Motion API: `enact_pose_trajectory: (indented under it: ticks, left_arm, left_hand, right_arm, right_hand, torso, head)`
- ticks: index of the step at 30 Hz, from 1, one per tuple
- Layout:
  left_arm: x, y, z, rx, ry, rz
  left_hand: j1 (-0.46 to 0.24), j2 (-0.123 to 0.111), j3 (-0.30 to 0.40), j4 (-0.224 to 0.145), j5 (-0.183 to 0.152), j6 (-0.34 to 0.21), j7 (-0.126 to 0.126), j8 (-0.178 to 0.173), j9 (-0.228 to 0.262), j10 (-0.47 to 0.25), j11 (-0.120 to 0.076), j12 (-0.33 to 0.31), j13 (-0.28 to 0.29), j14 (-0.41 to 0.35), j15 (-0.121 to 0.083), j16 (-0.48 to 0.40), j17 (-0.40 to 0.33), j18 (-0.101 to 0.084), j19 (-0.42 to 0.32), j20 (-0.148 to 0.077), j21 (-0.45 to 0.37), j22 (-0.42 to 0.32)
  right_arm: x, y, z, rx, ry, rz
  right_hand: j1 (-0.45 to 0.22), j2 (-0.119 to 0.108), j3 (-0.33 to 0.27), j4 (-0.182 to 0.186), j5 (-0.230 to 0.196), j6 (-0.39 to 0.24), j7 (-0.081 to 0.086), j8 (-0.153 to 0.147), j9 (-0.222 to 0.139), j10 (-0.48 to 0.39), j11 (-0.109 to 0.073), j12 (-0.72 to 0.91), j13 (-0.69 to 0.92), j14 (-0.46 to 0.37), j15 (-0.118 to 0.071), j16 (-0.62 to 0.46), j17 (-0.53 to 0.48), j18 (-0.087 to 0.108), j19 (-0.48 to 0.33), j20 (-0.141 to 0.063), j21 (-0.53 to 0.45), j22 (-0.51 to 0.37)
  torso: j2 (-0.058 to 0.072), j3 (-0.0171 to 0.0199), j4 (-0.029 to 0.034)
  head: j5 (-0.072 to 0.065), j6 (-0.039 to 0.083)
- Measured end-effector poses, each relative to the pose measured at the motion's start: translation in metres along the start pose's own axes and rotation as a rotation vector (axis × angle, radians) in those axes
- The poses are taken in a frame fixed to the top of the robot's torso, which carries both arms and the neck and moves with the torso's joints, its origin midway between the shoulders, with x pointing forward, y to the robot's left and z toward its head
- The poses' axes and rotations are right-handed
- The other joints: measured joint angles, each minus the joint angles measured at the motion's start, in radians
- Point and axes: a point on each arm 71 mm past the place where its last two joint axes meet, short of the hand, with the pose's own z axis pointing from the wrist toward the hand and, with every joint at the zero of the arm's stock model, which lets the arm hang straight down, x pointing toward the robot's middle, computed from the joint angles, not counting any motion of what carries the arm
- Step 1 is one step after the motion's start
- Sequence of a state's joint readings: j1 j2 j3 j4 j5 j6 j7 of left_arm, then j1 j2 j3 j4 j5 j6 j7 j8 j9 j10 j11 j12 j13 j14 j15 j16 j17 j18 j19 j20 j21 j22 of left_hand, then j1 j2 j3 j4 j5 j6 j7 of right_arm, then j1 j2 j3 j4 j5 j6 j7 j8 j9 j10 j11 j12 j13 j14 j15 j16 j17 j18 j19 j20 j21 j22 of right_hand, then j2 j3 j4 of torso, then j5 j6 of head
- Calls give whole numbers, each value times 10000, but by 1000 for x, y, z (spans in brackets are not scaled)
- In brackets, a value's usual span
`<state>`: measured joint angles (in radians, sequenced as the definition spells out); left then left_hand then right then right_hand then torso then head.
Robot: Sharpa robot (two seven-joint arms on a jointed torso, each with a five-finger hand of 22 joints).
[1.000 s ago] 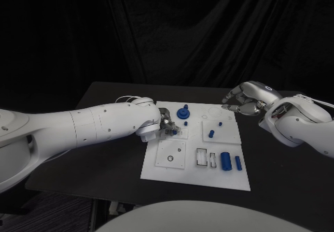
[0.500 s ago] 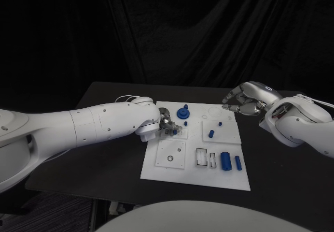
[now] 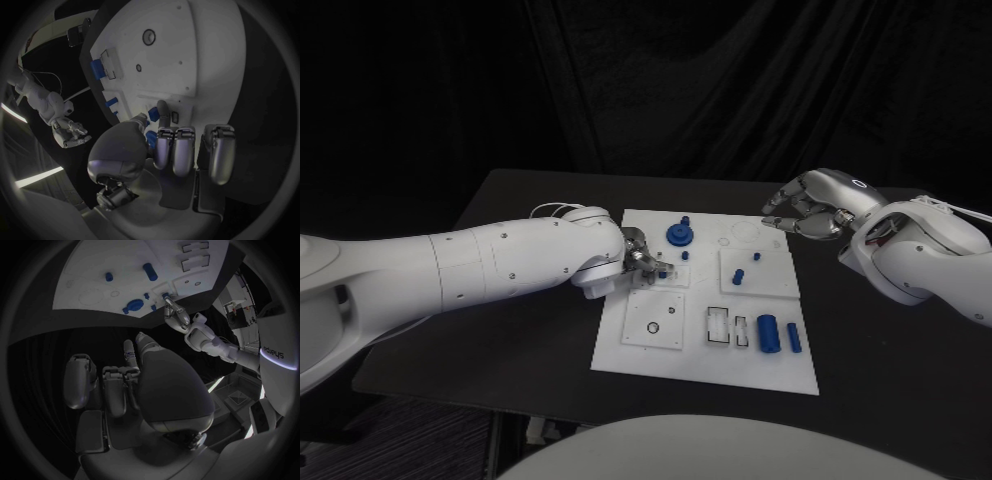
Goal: Assemble the parts on the task board
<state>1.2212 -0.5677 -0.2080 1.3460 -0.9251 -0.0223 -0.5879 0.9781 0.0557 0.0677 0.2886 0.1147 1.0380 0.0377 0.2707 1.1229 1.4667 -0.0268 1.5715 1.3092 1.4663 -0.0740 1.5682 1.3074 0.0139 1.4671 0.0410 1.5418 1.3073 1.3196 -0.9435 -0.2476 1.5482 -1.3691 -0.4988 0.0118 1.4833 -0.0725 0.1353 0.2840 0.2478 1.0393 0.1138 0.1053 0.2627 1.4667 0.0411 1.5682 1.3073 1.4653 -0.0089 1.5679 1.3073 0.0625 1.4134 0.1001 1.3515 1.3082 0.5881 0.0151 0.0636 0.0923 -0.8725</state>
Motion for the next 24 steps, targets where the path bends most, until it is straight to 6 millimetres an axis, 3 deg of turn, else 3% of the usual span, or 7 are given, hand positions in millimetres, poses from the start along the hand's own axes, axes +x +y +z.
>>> enact_pose_trajectory:
  ticks: [5, 10, 18, 24]
  left_arm:
    - [1, 8, -9, 91, -351, 98]
    - [-15, 9, -23, 327, -1116, 227]
    - [-42, 13, -36, 629, -2108, 298]
    - [-57, 13, -32, 795, -2555, 342]
  left_hand:
    - [212, 148, -262, -4, 367, 69, -150, 491, 664, 8, -98, 0, 0, 8, -119, 0, 0, 0, -17, -89, 113, 0]
    - [648, 159, -399, -31, 943, 18, -199, 794, 1126, -6, -184, 0, 0, 8, -175, 0, 0, 1, 1, -179, 157, 0]
    - [897, 187, -452, -31, 1165, 17, -271, 950, 1413, -1, -251, 0, 0, -12, -226, 0, -1, 0, -35, -215, 225, 0]
    - [1067, 201, -480, -58, 1203, 17, -271, 1010, 1511, -1, -251, 0, 0, -13, -226, 0, 0, 0, -35, -214, 225, 8]
  right_arm:
    - [0, -1, -1, 16, -6, -3]
    - [-1, -2, -2, 40, -30, -8]
    - [-1, -3, -2, 63, -61, -15]
    - [-1, -3, -2, 60, -63, -19]
  right_hand:
    - [-47, 47, 0, 0, 0, 0, 0, 0, 0, 0, 0, 0, 0, 0, 0, 0, 0, -1, 0, 0, 0, 0]
    - [-84, 83, 0, 0, 0, 0, 0, 0, 1, 0, 0, 0, -1, 0, 0, 0, 0, 0, 0, 0, 0, 0]
    - [-151, 150, -28, 28, -1, 0, 0, 0, 1, 0, 0, 0, 7, 0, 0, 0, 0, -1, 36, 36, 0, 0]
    - [-151, 150, -28, 28, 39, 0, 0, 0, 1, 0, 0, 0, 7, 0, 0, 0, 0, -1, 36, 36, 0, 0]
  torso:
    - [0, -1, 1]
    - [0, -2, 1]
    - [-12, -1, 1]
    - [-9, -1, 4]
  head:
    - [2, 0]
    - [-19, 0]
    - [-36, 0]
    - [-39, 0]
